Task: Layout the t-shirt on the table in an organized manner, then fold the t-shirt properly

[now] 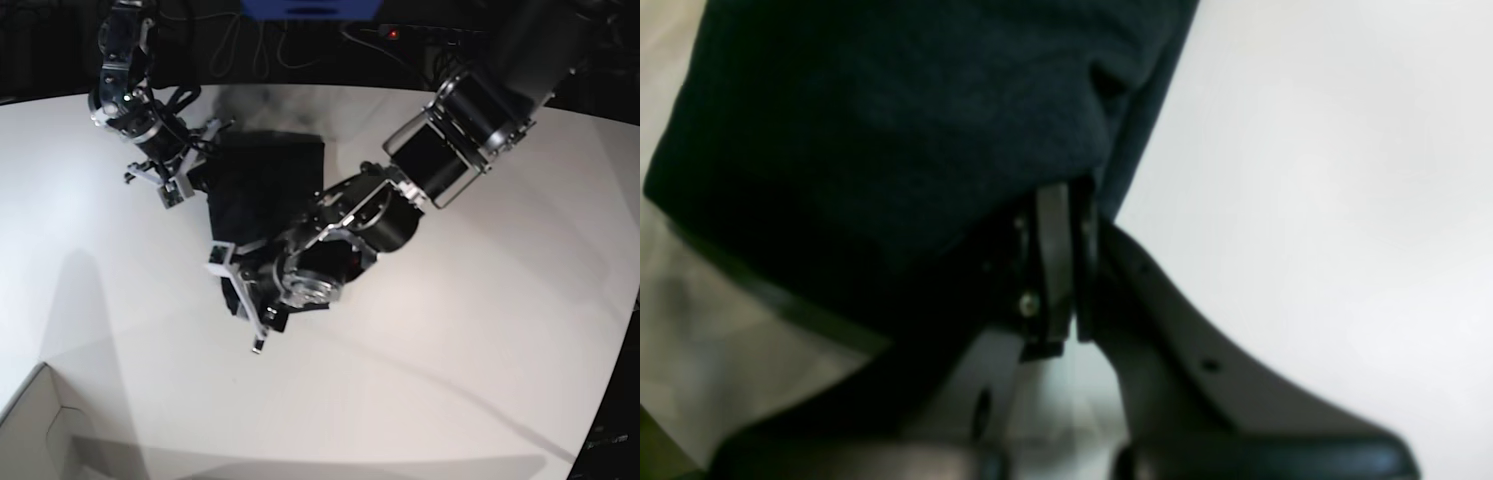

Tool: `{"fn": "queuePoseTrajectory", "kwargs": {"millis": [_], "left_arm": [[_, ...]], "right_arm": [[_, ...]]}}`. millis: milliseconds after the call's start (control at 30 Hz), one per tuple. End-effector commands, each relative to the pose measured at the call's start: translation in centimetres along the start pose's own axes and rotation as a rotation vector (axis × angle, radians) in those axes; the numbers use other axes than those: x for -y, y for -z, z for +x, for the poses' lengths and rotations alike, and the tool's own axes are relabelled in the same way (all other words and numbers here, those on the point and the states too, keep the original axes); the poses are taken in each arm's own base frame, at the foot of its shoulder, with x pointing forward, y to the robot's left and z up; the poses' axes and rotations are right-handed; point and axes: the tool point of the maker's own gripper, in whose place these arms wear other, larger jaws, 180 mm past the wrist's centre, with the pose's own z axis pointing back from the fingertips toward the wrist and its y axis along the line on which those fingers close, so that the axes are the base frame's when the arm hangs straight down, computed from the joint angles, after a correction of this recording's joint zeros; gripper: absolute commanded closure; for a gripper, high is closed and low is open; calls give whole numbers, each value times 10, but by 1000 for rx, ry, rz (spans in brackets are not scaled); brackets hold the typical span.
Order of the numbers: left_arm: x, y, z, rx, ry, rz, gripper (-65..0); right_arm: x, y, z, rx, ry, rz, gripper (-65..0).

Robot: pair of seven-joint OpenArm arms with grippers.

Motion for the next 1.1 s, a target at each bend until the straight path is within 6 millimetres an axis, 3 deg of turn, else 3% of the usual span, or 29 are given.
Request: {"fn": "queuePoseTrajectory", "kwargs": {"millis": [0, 100, 267, 433, 600, 733, 933, 1067], "left_arm": [[-25, -7, 2, 4, 16, 57, -242], [-28, -10, 1, 6, 21, 69, -242], [-41, -21, -20, -55, 24, 107, -242], [-74, -47, -65, -135, -77, 209, -242], [-88, -82, -128, -226, -325, 328, -238], [-65, -103, -175, -290, -509, 370, -192], [12, -154, -261, -465, -794, 421, 0], [68, -184, -286, -488, -1003, 458, -3]], "right_arm": [[1, -3, 18, 60, -11, -1, -3], [1, -4, 19, 64, -15, -3, -3], [4, -6, 18, 62, -12, -9, -3], [31, -20, 17, 70, 11, -93, -3], [65, -41, 10, 67, 38, -199, -2], [100, -66, -2, 58, 76, -314, 0], [140, -126, -44, 2, 166, -514, 0], [157, -165, -74, -38, 236, -635, 0]]}}
